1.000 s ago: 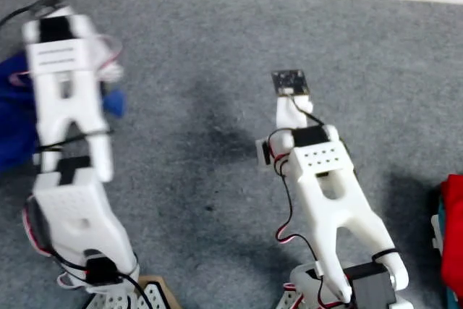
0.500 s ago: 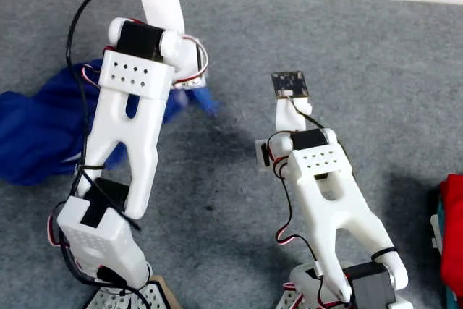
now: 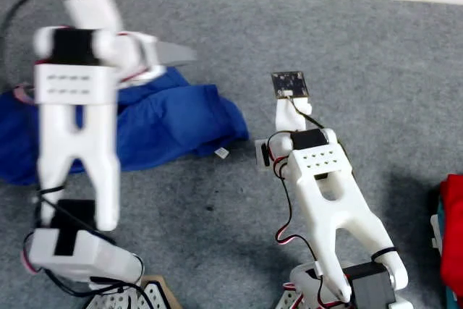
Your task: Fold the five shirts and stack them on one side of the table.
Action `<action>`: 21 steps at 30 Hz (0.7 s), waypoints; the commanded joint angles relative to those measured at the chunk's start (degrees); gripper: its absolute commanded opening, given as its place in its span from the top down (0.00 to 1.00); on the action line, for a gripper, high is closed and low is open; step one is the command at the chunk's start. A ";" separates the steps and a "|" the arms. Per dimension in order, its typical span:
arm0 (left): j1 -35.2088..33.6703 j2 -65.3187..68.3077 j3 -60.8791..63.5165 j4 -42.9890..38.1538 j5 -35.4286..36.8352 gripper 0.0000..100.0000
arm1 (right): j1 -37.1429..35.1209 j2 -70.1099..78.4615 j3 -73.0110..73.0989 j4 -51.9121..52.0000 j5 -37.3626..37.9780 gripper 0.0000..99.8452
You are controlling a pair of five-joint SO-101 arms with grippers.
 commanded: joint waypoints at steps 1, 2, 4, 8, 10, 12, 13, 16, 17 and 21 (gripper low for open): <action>-6.99 -3.12 6.11 0.00 -0.44 0.52 | -0.04 -0.84 -0.31 -0.92 -0.44 0.84; -7.96 -3.12 8.40 -0.09 -0.44 0.52 | -0.04 -0.84 -0.31 -1.01 -0.53 0.84; -9.10 -3.12 13.49 -0.97 -0.44 0.52 | -0.04 -0.57 -0.31 -1.01 -0.53 0.84; -11.30 -3.12 25.89 -10.73 -0.26 0.52 | -0.04 -0.48 -0.31 -1.01 -0.53 0.84; -12.88 -3.12 31.52 -17.32 -0.26 0.55 | -0.04 -0.48 -0.31 -1.01 -0.53 0.84; -14.11 -3.12 35.56 -22.24 -0.35 0.61 | -0.04 -0.48 -0.31 -1.54 -0.53 0.84; -14.37 -3.12 37.32 -24.09 -0.44 0.65 | -0.04 -0.40 -0.04 -2.33 -0.53 0.84; -15.08 -3.12 40.04 -27.43 -0.44 0.78 | -0.04 -0.48 2.24 -5.05 -0.35 0.84; -15.16 -3.12 40.48 -28.31 -0.44 0.82 | -0.04 -0.48 2.51 -5.49 -0.35 0.84; -15.16 -3.03 41.01 -31.82 -0.44 0.89 | -0.04 -0.66 2.77 -5.67 -0.26 0.84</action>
